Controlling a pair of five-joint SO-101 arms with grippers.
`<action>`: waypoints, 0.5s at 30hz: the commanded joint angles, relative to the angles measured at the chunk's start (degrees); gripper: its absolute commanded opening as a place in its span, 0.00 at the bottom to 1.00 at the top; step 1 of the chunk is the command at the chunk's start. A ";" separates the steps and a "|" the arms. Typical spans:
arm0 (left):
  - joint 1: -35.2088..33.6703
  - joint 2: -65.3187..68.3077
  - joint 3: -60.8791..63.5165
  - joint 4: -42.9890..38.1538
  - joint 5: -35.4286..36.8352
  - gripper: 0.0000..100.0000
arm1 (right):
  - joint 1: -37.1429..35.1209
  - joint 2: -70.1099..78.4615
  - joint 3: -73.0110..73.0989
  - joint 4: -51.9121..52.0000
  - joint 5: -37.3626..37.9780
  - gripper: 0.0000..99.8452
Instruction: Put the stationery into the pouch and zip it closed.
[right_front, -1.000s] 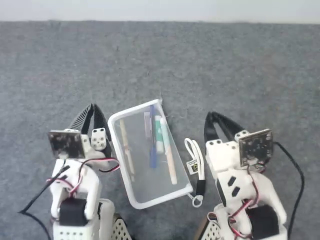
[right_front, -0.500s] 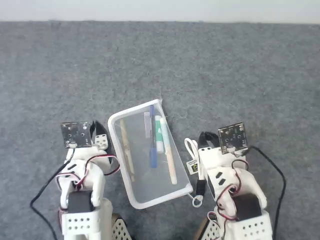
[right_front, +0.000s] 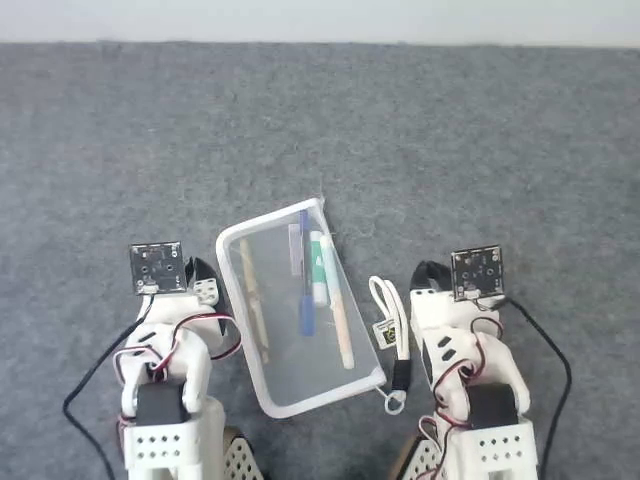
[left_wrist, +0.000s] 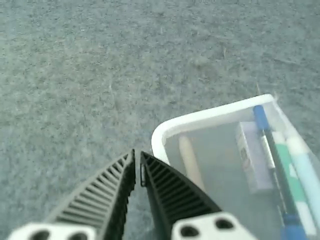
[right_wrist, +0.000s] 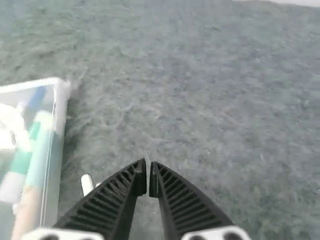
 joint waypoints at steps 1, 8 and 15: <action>-0.44 -0.97 -0.75 2.90 0.26 0.01 | 0.75 -1.01 1.23 4.88 -0.26 0.01; -0.44 -0.97 -0.75 12.57 0.26 0.01 | 7.08 -1.01 1.23 15.34 -0.18 0.01; -0.44 -0.97 -0.75 15.03 0.26 0.01 | 12.44 -1.01 1.23 19.91 -0.09 0.01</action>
